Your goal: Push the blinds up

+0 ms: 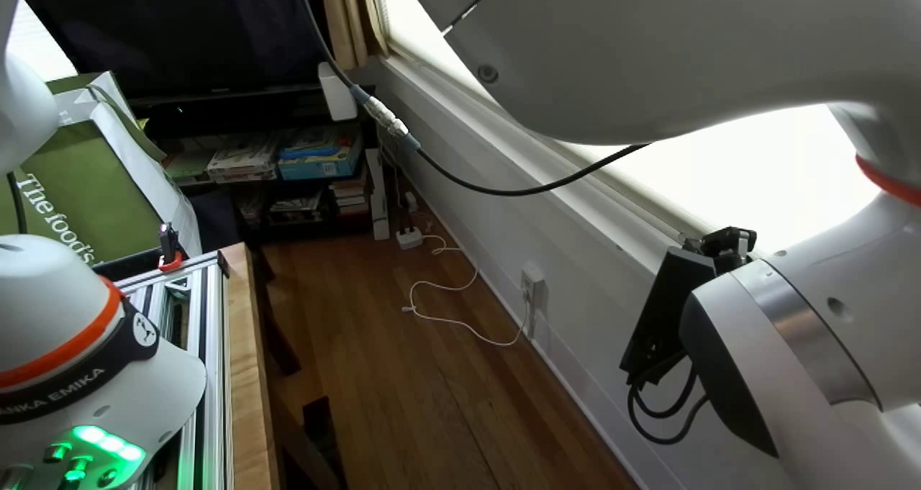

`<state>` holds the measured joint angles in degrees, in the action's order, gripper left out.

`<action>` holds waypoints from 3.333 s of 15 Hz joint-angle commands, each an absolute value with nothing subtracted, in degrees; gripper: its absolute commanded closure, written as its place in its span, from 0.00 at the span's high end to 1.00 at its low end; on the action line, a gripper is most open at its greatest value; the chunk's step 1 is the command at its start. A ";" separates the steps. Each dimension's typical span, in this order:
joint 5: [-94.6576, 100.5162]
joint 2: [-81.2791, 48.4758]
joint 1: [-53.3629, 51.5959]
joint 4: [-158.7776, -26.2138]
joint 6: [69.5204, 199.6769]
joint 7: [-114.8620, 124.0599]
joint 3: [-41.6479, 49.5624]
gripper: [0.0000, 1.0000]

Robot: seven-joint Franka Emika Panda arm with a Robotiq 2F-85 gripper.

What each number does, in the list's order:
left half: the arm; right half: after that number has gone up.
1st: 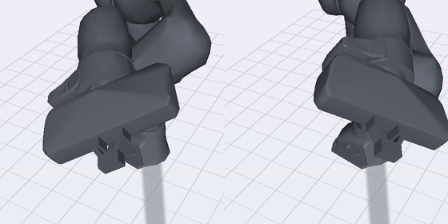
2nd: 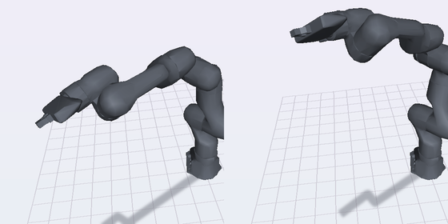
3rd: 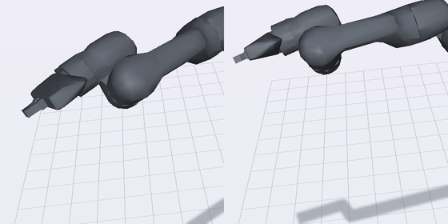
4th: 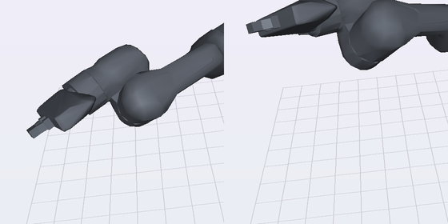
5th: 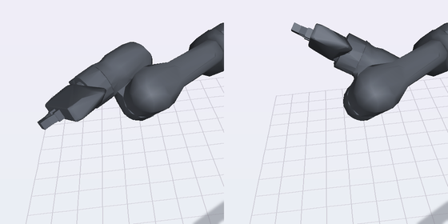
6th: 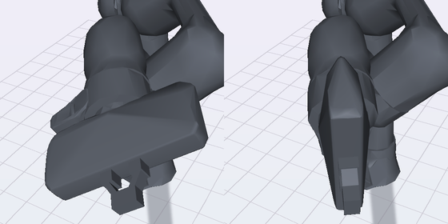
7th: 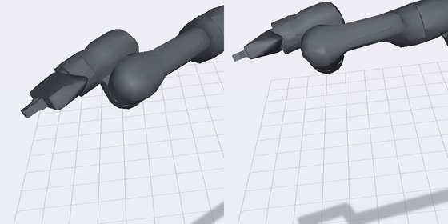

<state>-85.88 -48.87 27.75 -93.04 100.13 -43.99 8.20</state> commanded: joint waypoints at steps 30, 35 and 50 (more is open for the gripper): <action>-97.88 -33.89 30.07 -100.66 78.19 -34.66 10.69 0.01; -99.15 -30.10 29.56 -101.91 78.25 -33.41 11.01 0.01; -100.99 -20.48 27.88 -104.50 78.39 -28.91 12.90 0.01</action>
<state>-95.20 -24.47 28.12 -102.12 83.24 -34.05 12.44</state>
